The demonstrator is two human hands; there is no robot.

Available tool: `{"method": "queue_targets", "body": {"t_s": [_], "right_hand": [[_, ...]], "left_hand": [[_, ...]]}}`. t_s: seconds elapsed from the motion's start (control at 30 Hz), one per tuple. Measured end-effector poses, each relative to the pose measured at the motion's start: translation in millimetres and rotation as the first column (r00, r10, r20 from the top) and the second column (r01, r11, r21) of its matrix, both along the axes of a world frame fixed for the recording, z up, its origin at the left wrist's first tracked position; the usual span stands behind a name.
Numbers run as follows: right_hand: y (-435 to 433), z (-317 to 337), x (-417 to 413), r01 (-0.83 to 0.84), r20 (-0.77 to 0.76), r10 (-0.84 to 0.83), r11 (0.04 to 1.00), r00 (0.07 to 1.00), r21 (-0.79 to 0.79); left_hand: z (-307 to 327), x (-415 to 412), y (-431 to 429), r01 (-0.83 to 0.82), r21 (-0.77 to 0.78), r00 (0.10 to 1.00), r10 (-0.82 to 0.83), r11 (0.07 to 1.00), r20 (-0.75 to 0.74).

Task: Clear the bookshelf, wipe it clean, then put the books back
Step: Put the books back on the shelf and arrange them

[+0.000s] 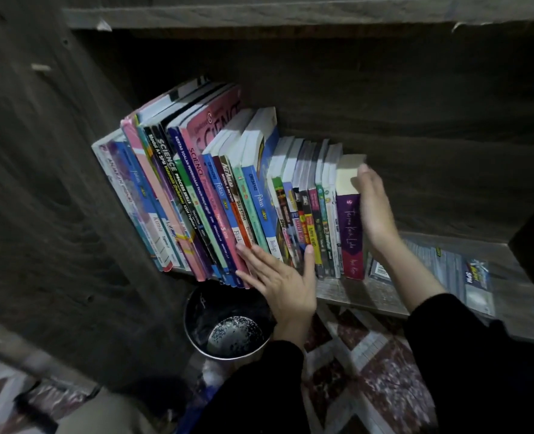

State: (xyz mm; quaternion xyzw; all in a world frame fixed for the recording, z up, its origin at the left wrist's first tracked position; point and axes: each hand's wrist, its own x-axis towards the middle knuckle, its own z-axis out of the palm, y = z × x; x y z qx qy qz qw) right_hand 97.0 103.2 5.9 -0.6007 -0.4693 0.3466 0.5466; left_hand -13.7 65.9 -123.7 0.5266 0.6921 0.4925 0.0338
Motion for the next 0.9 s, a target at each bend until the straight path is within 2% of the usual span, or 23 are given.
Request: {"method": "queue_targets", "body": {"t_s": [0.1,0.17,0.3,0.4,0.47,0.53,0.6,0.67,0.7,0.77,0.9], "right_hand": [[-1.2,2.7,2.6,0.017,0.013,-0.018,0.998,1.000,0.059],[-0.2,4.7,4.1,0.021,0.045,-0.025,0.996,0.999,0.082],[-4.6,9.9,-0.1,0.041,0.175,-0.060,0.993,0.983,0.112],[-17.4,22.7,-5.8,-0.003,0.396,-0.087,0.975,0.914,0.221],[-25.9,39.0,-17.3,-0.147,0.529,-0.059,0.930,0.847,0.338],[-27.9,59.8,-36.4,-0.354,0.654,0.036,0.863,0.755,0.360],[-21.5,76.3,-56.7,-0.552,0.818,0.141,0.799,0.558,0.239],[-13.8,82.7,-69.6,-0.656,0.912,0.238,0.753,0.335,0.044],[-11.0,81.5,-72.2,-0.671,0.914,0.278,0.741,0.294,-0.009],[-11.0,75.7,-72.1,-0.675,0.893,0.303,0.738,0.333,0.001],[-19.4,69.1,-67.5,-0.653,0.880,0.242,0.752,0.408,0.096]], "left_hand": [[-7.7,7.8,16.3,-0.110,0.147,0.993,0.115,0.983,-0.026],[-7.9,12.1,22.5,-0.136,0.185,0.989,0.144,0.973,-0.033],[-3.6,19.3,19.8,-0.089,0.126,0.993,0.098,0.988,-0.062],[-1.4,12.6,13.5,-0.093,0.102,0.995,0.096,0.990,-0.031],[-0.6,6.6,5.9,-0.057,0.046,0.998,0.058,0.997,-0.023],[2.8,1.5,-7.6,-0.016,0.012,0.999,0.017,1.000,-0.033],[9.3,-5.8,-20.9,0.040,0.044,0.999,-0.040,0.998,-0.004],[17.6,-15.9,-29.9,0.066,0.137,0.994,-0.077,0.988,0.078],[22.2,-21.1,-32.5,0.081,0.172,0.987,-0.103,0.982,0.125],[29.1,-30.1,-35.0,0.117,0.206,0.970,-0.156,0.972,0.188],[32.7,-40.4,-36.1,0.229,0.206,0.959,-0.257,0.951,0.121]]}}
